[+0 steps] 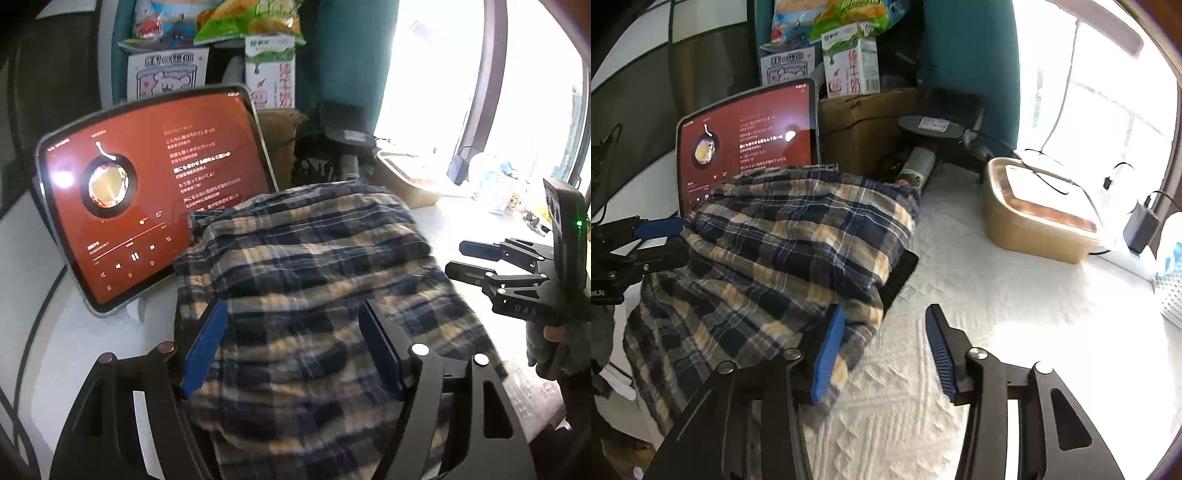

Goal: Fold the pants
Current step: 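Open both grippers and pat the placed pants flat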

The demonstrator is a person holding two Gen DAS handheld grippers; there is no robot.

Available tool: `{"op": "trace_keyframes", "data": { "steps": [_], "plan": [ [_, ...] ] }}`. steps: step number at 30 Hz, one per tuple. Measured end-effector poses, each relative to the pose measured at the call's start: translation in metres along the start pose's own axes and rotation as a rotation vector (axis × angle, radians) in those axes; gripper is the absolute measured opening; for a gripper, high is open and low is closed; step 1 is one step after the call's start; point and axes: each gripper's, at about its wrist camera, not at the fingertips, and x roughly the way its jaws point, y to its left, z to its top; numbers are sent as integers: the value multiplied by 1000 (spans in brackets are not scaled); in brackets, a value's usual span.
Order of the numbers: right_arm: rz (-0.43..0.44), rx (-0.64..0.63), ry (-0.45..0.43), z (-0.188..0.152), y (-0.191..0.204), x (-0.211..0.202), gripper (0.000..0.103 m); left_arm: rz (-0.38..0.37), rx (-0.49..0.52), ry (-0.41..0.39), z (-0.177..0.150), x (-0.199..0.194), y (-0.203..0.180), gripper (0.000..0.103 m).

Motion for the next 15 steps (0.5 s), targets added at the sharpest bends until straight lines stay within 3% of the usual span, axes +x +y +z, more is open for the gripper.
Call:
{"op": "trace_keyframes", "data": {
  "steps": [4, 12, 15],
  "plan": [
    [-11, 17, -4, -9, -2, -19, 71, -14, -8, -24, -14, -13, -15, 73],
    [-48, 41, -26, -39, -7, -64, 75, -28, 42, -47, -37, -29, -60, 74],
    [-63, 52, -40, -49, -9, -80, 76, -30, 60, -50, -41, -32, -73, 90]
  ]
}}
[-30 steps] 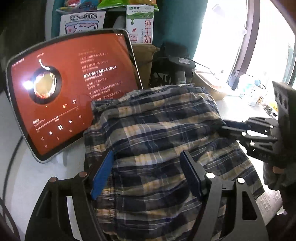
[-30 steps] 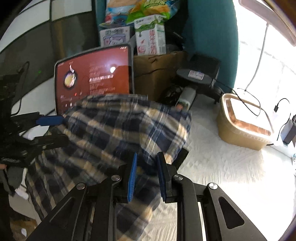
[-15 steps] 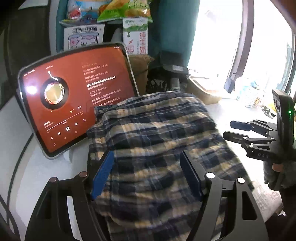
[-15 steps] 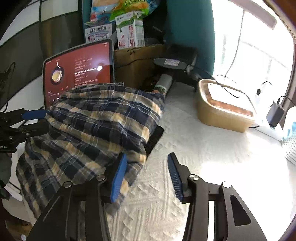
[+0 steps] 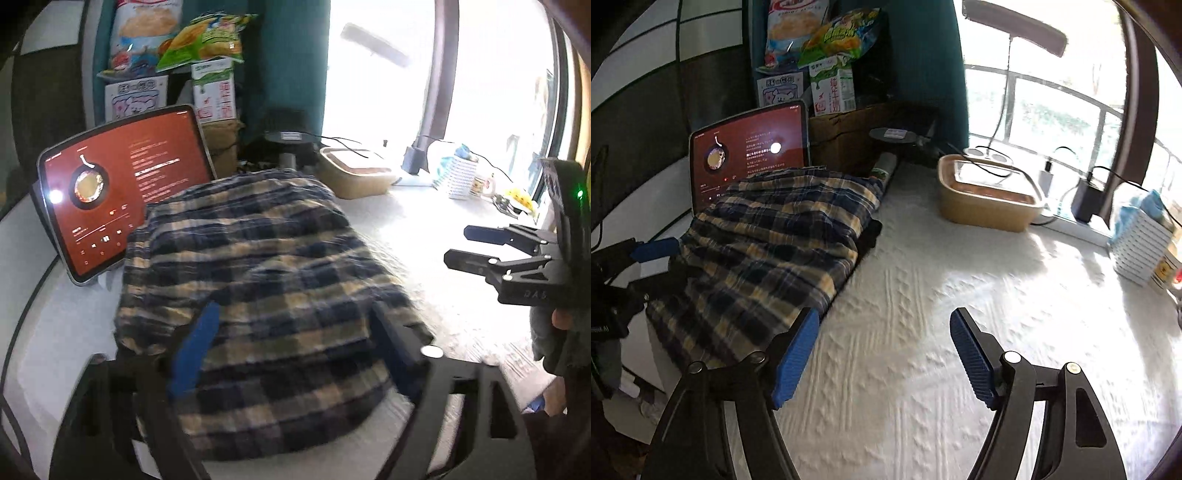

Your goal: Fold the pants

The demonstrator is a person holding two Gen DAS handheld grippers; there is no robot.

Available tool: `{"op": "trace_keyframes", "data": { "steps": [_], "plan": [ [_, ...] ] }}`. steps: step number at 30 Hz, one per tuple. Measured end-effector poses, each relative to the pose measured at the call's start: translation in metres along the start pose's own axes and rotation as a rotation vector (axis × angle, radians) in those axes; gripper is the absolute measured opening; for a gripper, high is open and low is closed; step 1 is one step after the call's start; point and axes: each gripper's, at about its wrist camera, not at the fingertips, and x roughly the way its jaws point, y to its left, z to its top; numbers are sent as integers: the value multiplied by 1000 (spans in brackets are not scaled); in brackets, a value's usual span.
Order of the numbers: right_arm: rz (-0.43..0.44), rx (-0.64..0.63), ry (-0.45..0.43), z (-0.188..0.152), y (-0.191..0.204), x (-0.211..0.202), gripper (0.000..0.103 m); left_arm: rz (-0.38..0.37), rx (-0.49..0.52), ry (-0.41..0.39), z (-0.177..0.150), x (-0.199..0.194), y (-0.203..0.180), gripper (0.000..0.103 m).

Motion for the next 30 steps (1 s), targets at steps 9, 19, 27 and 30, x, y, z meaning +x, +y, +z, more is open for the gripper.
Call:
{"op": "trace_keyframes", "data": {
  "steps": [9, 19, 27, 30],
  "plan": [
    [-51, 47, -44, -21, -15, -51, 78, -7, 27, -48, -6, -22, -35, 90],
    [-138, 69, -75, -50, -28, -114, 79, -59, 43, -126, -7, -57, -72, 101],
    [-188, 93, -135, -63, -29, -166, 81, -76, 80, -182, -10, -86, -100, 101],
    [-203, 106, -159, -67, -29, -185, 83, -58, 97, -198, -11, -94, -109, 101]
  ]
}}
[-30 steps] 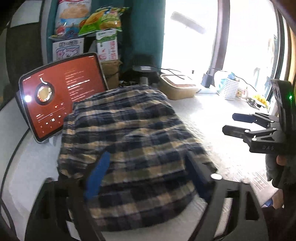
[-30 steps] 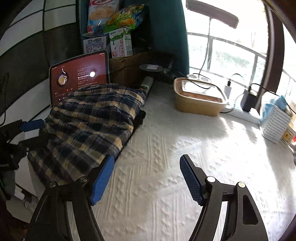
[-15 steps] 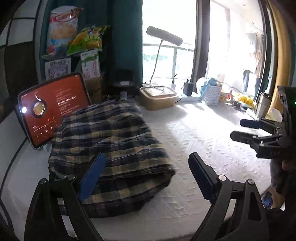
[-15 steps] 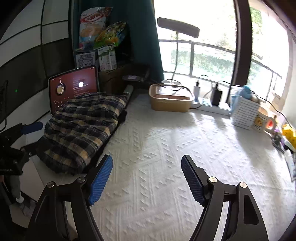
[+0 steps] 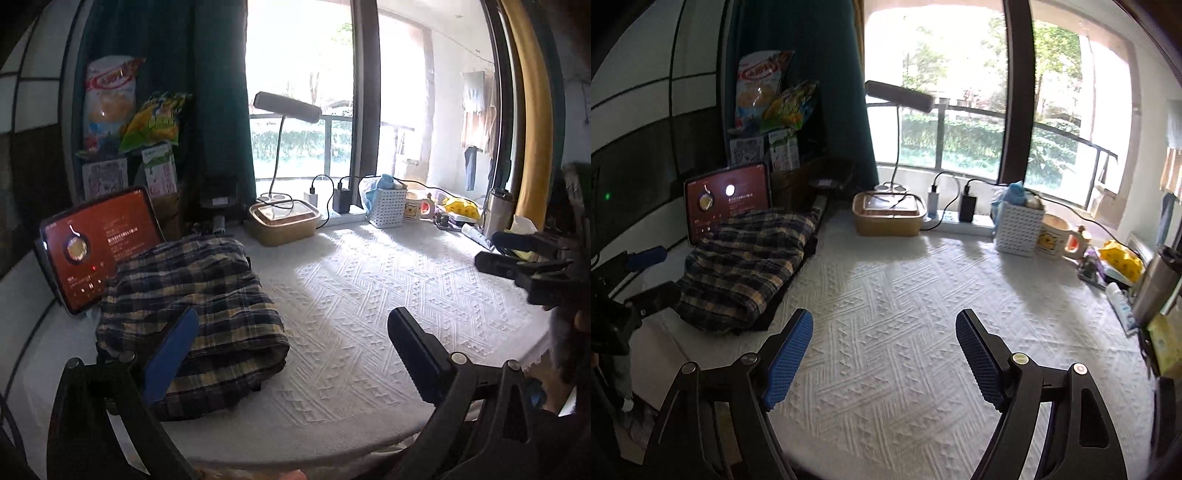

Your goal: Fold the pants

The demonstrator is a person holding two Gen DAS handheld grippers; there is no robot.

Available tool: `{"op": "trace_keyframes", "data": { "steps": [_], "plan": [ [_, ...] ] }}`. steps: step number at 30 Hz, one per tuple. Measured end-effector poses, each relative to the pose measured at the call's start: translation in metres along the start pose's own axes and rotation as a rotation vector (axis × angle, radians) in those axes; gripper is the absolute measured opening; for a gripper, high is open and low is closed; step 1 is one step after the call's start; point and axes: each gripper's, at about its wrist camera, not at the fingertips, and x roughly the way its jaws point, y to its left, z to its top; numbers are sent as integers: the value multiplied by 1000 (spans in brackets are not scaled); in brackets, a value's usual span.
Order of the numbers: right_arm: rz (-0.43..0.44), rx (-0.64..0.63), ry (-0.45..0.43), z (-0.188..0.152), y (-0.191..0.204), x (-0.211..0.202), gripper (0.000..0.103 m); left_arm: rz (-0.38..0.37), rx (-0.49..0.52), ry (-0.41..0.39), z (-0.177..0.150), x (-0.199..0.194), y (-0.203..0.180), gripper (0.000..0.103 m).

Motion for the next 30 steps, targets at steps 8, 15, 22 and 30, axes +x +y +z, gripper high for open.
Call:
{"op": "trace_keyframes", "data": {
  "steps": [8, 15, 22, 30],
  "plan": [
    [-39, 16, -68, -1, -12, -43, 86, -17, 6, -67, 11, -23, -17, 101],
    [-81, 23, -139, 1, -18, -81, 88, -13, 7, -138, 22, -51, -27, 101],
    [-115, 7, -200, 3, -17, -114, 91, -9, 17, -186, 31, -71, -35, 101],
    [-143, -10, -257, 5, -11, -144, 93, -15, 19, -244, 36, -92, -44, 101]
  ]
}}
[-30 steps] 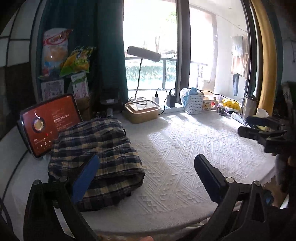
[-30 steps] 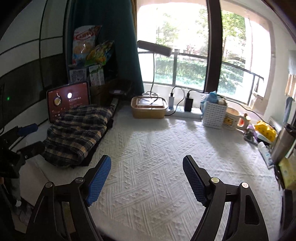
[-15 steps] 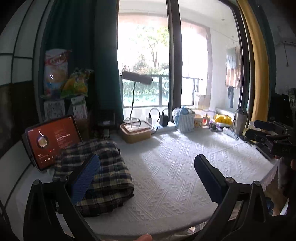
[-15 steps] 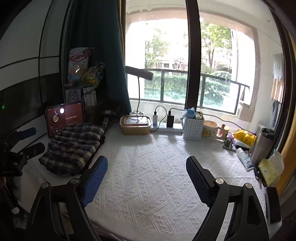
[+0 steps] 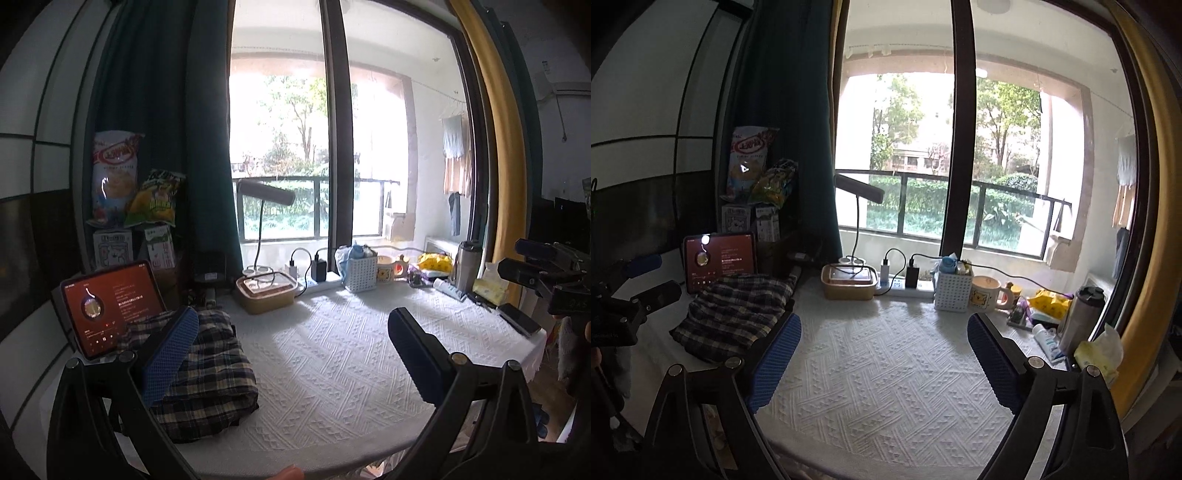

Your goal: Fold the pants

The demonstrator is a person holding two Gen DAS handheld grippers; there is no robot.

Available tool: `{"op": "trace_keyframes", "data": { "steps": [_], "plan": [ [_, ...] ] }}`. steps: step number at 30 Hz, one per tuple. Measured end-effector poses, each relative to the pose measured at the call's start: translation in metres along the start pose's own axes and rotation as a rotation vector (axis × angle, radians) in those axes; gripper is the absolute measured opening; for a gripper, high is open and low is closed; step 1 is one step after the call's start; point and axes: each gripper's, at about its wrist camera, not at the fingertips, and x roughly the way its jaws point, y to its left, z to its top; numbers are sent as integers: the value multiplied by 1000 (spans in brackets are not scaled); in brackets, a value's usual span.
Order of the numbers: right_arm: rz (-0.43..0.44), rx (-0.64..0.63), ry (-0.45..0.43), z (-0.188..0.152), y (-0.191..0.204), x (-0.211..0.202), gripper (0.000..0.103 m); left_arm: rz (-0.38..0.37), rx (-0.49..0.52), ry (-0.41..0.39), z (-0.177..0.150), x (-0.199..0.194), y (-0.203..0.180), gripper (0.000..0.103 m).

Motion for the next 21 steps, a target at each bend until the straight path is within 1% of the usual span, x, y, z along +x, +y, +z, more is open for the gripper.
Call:
{"op": "trace_keyframes", "data": {
  "steps": [3, 7, 10, 14, 19, 21],
  "plan": [
    [-15, -8, -28, 3, 1, -11, 94, -2, -1, -34, 3, -7, -1, 101],
    [-42, 3, -70, 4, 0, -23, 101, 6, -24, -76, 5, -16, 2, 102],
    [-61, 13, -89, 3, 0, -32, 102, 16, -11, -104, 6, -21, 2, 102],
    [-96, 23, -110, 0, -2, -40, 103, 11, -4, -145, 6, -28, 1, 102],
    [-134, 52, -128, -5, -9, -49, 103, 24, -22, -165, 7, -31, 3, 102],
    [-140, 59, -131, -6, -10, -51, 103, 43, -22, -167, 5, -31, 2, 102]
  ]
}}
